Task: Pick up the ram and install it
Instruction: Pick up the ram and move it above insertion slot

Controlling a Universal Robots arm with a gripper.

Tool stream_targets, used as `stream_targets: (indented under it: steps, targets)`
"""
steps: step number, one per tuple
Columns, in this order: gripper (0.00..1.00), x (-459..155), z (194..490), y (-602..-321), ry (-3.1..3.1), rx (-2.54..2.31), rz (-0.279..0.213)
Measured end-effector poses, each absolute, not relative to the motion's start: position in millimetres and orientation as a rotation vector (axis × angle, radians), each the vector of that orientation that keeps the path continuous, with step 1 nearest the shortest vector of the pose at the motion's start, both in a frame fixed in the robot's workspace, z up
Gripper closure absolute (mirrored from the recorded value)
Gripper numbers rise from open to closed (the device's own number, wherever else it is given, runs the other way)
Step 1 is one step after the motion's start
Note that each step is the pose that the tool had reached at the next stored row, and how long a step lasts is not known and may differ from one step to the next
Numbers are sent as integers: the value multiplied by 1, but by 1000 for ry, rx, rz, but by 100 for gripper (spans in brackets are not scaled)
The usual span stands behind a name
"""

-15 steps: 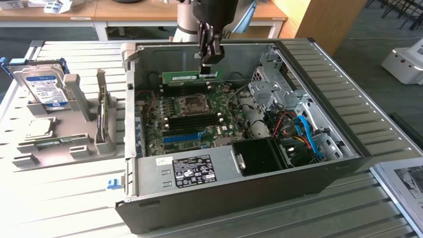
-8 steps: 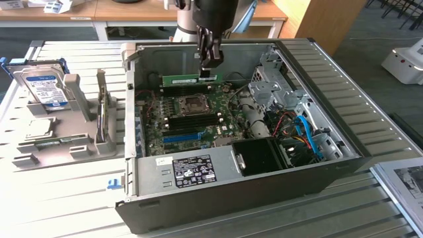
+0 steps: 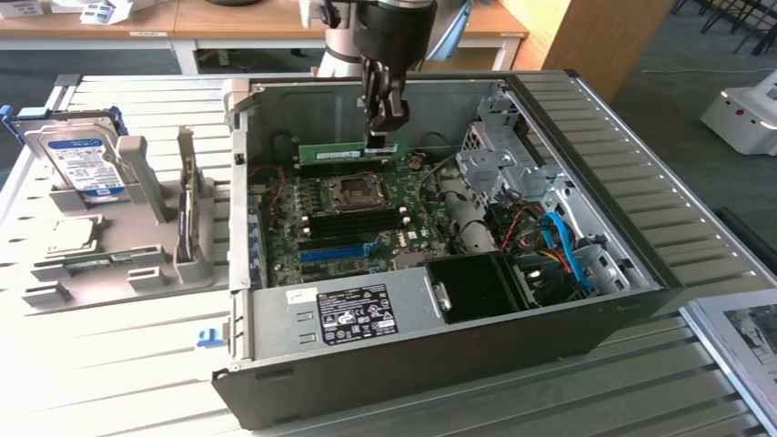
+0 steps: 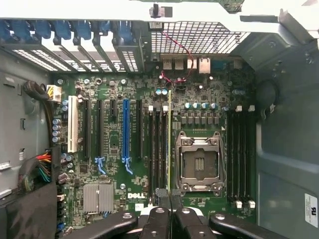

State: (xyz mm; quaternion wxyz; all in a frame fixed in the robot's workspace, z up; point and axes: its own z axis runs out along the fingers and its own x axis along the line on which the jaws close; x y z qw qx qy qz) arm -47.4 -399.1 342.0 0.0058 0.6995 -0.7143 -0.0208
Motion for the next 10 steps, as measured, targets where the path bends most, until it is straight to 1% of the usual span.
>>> stream_targets:
  steps: [10]
  targets:
    - [89, -47, 337, -399, -2236, 2189, -65]
